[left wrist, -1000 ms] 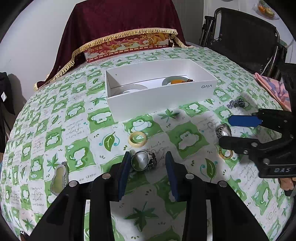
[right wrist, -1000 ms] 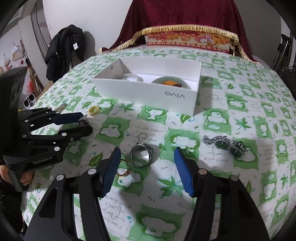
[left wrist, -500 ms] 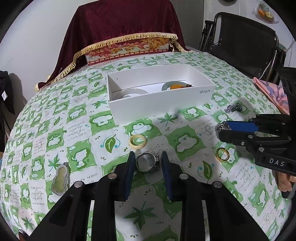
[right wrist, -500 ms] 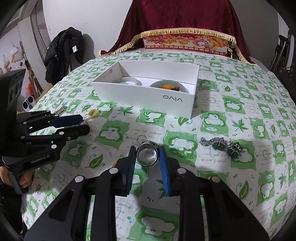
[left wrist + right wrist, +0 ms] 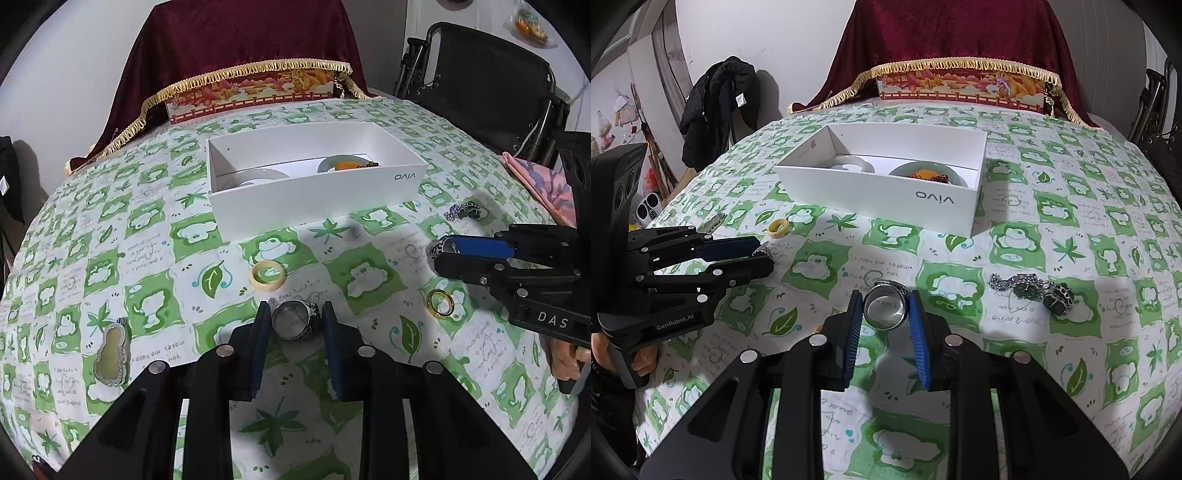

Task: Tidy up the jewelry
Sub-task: 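Lift both silver rings and carry them over the white box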

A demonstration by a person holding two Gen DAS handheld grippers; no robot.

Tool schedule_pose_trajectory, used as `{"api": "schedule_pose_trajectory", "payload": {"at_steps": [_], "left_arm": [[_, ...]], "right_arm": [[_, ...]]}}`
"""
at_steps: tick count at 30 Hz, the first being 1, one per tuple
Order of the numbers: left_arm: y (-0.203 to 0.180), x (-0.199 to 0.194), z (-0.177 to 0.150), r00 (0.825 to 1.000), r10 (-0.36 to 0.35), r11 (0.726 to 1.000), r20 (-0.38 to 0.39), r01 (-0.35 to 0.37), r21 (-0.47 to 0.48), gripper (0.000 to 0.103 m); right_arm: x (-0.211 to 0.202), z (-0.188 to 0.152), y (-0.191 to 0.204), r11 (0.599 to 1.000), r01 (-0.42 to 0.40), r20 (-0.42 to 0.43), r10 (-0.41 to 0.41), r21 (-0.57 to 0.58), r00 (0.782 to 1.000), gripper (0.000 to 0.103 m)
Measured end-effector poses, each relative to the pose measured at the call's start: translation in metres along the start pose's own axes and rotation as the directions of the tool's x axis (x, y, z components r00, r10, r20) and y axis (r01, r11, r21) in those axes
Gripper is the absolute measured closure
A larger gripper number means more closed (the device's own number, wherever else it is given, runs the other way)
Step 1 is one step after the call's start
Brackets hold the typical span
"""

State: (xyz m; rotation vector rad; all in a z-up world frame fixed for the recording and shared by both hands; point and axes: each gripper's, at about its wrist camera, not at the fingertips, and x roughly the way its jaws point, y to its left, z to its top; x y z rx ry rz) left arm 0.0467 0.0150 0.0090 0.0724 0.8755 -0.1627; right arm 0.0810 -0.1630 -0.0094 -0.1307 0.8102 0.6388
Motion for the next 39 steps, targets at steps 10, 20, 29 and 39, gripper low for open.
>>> {"api": "schedule_pose_trajectory", "payload": {"at_steps": [10, 20, 29, 39], "left_arm": [[-0.007, -0.007, 0.000, 0.999, 0.021, 0.999, 0.035, -0.022, 0.026, 0.076], [-0.002, 0.000, -0.001, 1.000, -0.006, 1.000, -0.004, 0.006, 0.009, 0.076], [-0.006, -0.006, 0.000, 0.999, 0.012, 1.000, 0.031, -0.013, 0.023, 0.076], [-0.006, -0.025, 0.016, 0.995, 0.017, 1.000, 0.098, -0.018, 0.014, 0.076]], "right_arm": [[-0.004, 0.000, -0.002, 1.000, 0.002, 0.018, -0.002, 0.006, 1.000, 0.079], [-0.002, 0.000, -0.002, 1.000, -0.006, 0.008, 0.006, 0.011, 1.000, 0.079], [-0.004, 0.000, -0.002, 1.000, -0.005, 0.024, 0.004, 0.017, 1.000, 0.079], [-0.029, 0.009, -0.010, 0.998, -0.034, 0.126, 0.027, 0.051, 0.992, 0.079]]}}
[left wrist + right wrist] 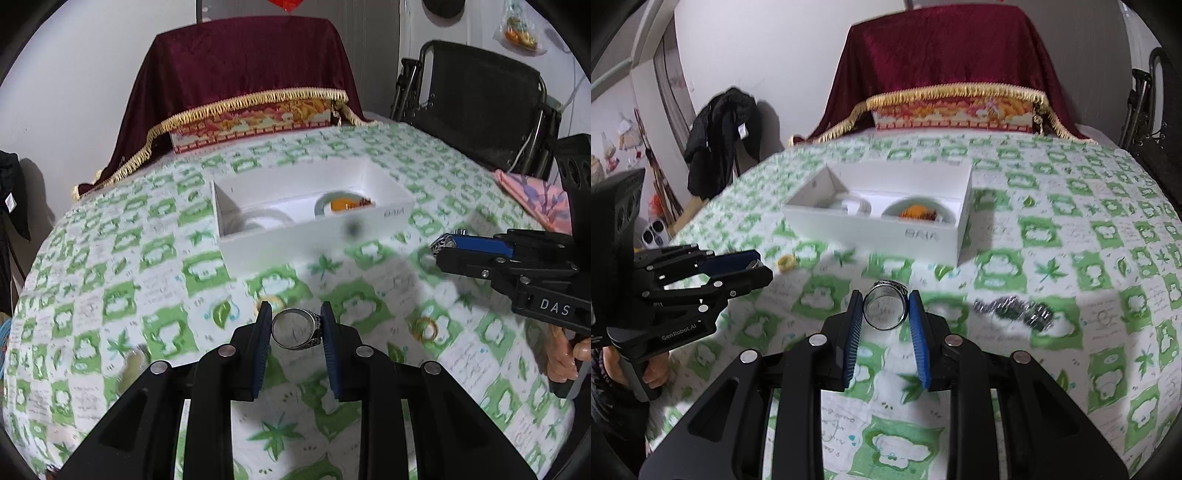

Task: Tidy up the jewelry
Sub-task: 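Lift both silver rings and carry them over the white box, then lower both rings into the white box and open both tools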

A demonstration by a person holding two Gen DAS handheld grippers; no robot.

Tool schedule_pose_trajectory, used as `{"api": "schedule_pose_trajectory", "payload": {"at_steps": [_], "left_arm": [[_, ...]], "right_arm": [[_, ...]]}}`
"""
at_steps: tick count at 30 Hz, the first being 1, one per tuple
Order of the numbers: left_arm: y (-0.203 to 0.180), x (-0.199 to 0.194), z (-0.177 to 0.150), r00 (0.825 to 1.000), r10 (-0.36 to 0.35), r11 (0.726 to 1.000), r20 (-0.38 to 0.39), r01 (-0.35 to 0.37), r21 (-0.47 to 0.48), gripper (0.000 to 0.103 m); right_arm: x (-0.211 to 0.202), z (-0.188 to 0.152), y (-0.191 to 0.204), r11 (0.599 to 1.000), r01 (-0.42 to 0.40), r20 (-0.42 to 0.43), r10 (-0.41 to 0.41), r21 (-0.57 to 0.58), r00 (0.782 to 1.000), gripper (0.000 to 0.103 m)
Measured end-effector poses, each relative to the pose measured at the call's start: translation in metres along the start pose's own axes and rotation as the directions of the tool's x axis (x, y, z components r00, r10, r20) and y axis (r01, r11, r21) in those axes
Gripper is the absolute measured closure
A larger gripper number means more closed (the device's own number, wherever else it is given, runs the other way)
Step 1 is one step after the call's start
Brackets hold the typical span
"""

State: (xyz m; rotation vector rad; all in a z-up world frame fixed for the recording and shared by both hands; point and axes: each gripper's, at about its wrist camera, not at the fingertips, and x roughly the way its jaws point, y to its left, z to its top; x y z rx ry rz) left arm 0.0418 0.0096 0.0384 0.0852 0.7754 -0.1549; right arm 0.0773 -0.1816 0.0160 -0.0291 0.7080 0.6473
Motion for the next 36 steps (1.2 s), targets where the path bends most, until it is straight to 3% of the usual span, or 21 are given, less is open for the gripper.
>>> {"api": "schedule_pose_trajectory", "payload": {"at_steps": [7, 12, 18, 27, 28, 30, 34, 36], "left_arm": [[0.007, -0.003, 0.045, 0.999, 0.017, 1.000, 0.052, -0.018, 0.010, 0.076], [0.017, 0.016, 0.078, 0.999, 0.001, 1.000, 0.054, 0.000, -0.025, 0.076], [0.030, 0.056, 0.085, 1.000, -0.017, 0.997, -0.009, 0.016, -0.072, 0.076], [0.036, 0.080, 0.081, 0.998, -0.018, 0.997, -0.054, 0.013, -0.082, 0.075], [0.036, 0.080, 0.081, 0.998, -0.020, 0.996, -0.053, 0.015, -0.086, 0.074], [0.039, 0.078, 0.080, 0.999, -0.025, 0.995, -0.044, 0.021, -0.098, 0.055], [0.042, 0.065, 0.082, 1.000, -0.023, 0.993, 0.003, 0.023, -0.118, 0.041], [0.046, 0.056, 0.082, 0.999, -0.031, 0.990, 0.039, 0.036, -0.137, 0.027]], "right_arm": [[-0.008, 0.049, -0.003, 1.000, -0.023, 0.072, 0.022, 0.015, 0.997, 0.079], [0.023, 0.086, 0.001, 0.999, -0.049, 0.042, 0.048, 0.013, 0.998, 0.079], [0.067, 0.089, -0.008, 0.999, -0.034, -0.047, 0.036, 0.034, 0.998, 0.079], [0.086, 0.084, -0.008, 1.000, 0.006, -0.072, -0.007, -0.015, 0.997, 0.078], [0.087, 0.084, -0.008, 1.000, 0.008, -0.068, -0.009, -0.016, 0.998, 0.077], [0.086, 0.083, -0.011, 1.000, 0.009, -0.063, -0.009, -0.006, 0.998, 0.075], [0.076, 0.086, -0.016, 1.000, -0.006, -0.022, 0.007, 0.021, 1.000, 0.071], [0.067, 0.087, -0.020, 0.999, -0.011, 0.023, 0.010, 0.040, 1.000, 0.056]]}}
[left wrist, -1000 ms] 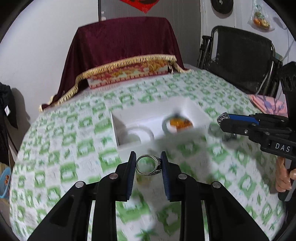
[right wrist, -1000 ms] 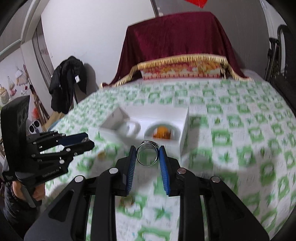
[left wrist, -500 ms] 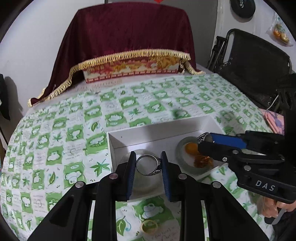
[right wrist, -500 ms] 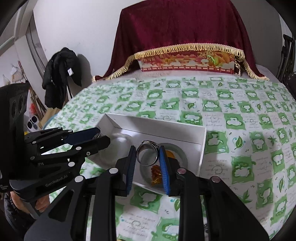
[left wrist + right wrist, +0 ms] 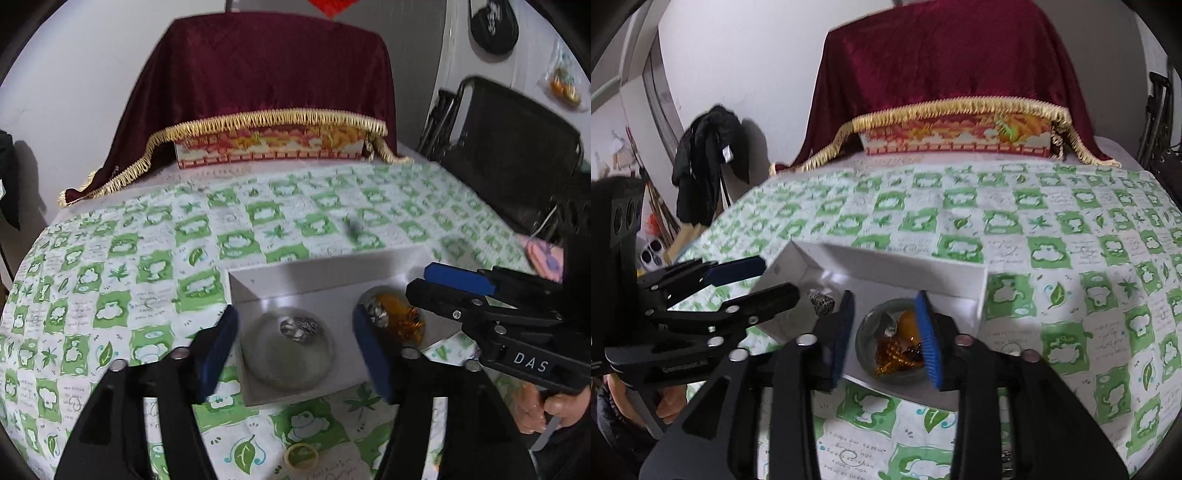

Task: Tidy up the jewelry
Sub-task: 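Lower both rings into the white box and open both tools, then withdraw both tools from the box toward the gourd pendant and chain bracelet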

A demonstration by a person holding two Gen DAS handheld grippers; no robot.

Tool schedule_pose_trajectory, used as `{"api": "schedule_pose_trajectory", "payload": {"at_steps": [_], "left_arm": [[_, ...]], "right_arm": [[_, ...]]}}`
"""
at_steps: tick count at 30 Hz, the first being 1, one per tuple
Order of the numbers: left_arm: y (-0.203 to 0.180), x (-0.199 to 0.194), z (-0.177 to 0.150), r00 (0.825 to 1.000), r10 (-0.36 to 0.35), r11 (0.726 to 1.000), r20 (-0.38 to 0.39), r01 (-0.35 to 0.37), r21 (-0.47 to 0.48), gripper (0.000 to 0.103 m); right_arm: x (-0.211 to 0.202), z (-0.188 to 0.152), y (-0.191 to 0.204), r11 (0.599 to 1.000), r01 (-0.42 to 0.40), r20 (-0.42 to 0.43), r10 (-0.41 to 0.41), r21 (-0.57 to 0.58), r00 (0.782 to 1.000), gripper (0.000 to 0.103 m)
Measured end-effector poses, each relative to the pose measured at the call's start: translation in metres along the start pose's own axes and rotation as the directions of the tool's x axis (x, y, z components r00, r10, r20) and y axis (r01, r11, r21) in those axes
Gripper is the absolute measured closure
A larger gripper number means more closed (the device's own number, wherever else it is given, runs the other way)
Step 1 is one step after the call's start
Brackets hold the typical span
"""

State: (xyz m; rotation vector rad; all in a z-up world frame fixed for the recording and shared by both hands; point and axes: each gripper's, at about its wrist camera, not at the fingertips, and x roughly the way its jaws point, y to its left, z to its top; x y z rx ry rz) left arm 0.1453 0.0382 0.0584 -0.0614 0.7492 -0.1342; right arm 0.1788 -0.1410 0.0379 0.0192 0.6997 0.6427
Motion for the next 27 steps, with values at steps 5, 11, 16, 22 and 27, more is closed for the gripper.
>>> {"api": "schedule_pose_trajectory", "payload": {"at_steps": [5, 11, 16, 22, 27], "left_arm": [[0.008, -0.019, 0.001, 0.997, 0.028, 0.999, 0.069, -0.025, -0.040, 0.013], [0.022, -0.028, -0.003, 0.987, 0.136, 0.988, 0.089, -0.129, -0.082, 0.004], [0.028, -0.031, -0.012, 0.977, 0.199, 0.977, 0.079, -0.191, -0.097, 0.003], [0.026, -0.030, -0.025, 0.965, 0.259, 0.964, 0.047, -0.255, -0.077, 0.003], [0.022, -0.031, -0.039, 0.959, 0.283, 0.957, 0.019, -0.281, -0.070, 0.003]], "right_arm": [[-0.021, 0.002, -0.008, 0.999, 0.013, 0.105, -0.017, 0.038, 0.994, 0.033], [-0.048, -0.004, -0.019, 0.992, 0.090, 0.239, -0.109, 0.087, 0.965, 0.005], [-0.060, -0.010, -0.028, 0.991, 0.078, 0.260, -0.104, 0.109, 0.960, 0.005], [-0.070, -0.022, -0.024, 0.994, 0.086, 0.280, -0.103, 0.070, 0.954, 0.005], [-0.096, -0.035, -0.021, 0.990, 0.141, 0.349, -0.142, 0.028, 0.926, 0.005]]}}
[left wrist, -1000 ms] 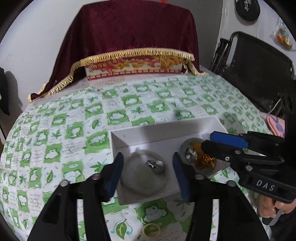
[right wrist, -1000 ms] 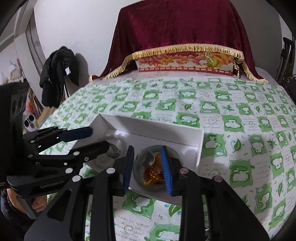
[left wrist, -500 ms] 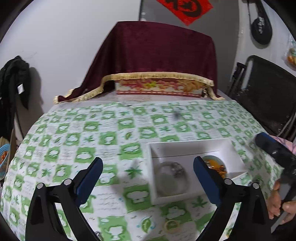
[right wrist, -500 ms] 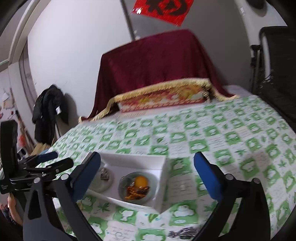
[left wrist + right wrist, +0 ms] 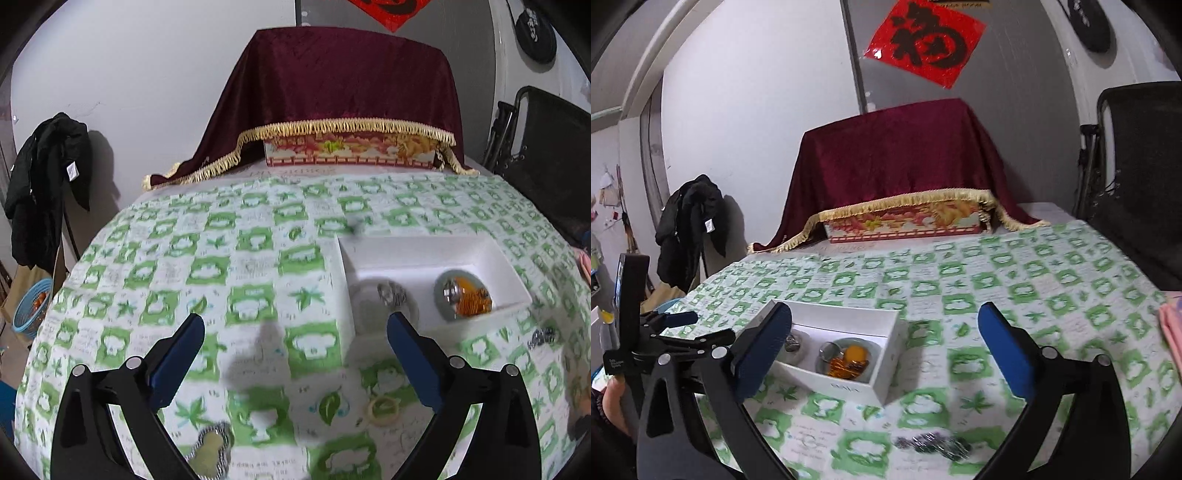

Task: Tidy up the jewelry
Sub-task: 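Withdraw both tools from the box toward the gourd pendant and chain bracelet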

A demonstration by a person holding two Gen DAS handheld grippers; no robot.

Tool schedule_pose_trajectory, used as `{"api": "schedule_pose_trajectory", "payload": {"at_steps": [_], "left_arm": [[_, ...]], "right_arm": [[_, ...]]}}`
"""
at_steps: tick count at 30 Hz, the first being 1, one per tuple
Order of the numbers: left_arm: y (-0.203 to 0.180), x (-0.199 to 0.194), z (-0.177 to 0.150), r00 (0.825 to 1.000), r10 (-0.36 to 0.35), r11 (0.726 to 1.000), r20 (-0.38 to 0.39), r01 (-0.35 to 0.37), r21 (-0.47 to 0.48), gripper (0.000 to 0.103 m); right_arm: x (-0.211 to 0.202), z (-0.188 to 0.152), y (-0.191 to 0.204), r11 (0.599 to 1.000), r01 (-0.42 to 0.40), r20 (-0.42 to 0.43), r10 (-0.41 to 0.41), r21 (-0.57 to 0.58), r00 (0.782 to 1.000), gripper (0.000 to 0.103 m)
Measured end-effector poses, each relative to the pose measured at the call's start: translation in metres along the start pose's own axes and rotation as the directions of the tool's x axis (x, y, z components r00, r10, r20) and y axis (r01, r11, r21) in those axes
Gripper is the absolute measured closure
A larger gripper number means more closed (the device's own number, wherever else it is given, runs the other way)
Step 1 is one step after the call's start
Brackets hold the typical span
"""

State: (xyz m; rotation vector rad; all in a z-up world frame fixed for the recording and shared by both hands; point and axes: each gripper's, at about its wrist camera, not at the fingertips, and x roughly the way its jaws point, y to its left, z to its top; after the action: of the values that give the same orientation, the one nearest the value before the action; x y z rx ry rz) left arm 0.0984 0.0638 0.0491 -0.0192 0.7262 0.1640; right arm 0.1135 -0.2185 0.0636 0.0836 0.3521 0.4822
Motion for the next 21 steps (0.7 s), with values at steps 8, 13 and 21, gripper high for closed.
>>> {"api": "schedule_pose_trajectory", "payload": {"at_steps": [8, 13, 21], "left_arm": [[-0.008, -0.009, -0.023, 0.999, 0.014, 1.000, -0.046, -0.013, 0.018, 0.003], [0.001, -0.019, -0.034, 0.998, 0.028, 1.000, -0.054, -0.028, -0.007, 0.003], [0.044, -0.024, -0.040, 0.998, 0.005, 0.985, -0.067, -0.017, -0.174, 0.003]], "right_arm": [[-0.028, -0.016, -0.042, 0.985, -0.003, -0.028, 0.008, 0.171, 1.000, 0.005], [-0.035, -0.025, -0.068, 0.959, 0.002, -0.065, 0.017, 0.282, 0.998, 0.005], [-0.009, -0.040, -0.060, 0.974, 0.027, -0.243, 0.029, 0.226, 0.970, 0.005]]}}
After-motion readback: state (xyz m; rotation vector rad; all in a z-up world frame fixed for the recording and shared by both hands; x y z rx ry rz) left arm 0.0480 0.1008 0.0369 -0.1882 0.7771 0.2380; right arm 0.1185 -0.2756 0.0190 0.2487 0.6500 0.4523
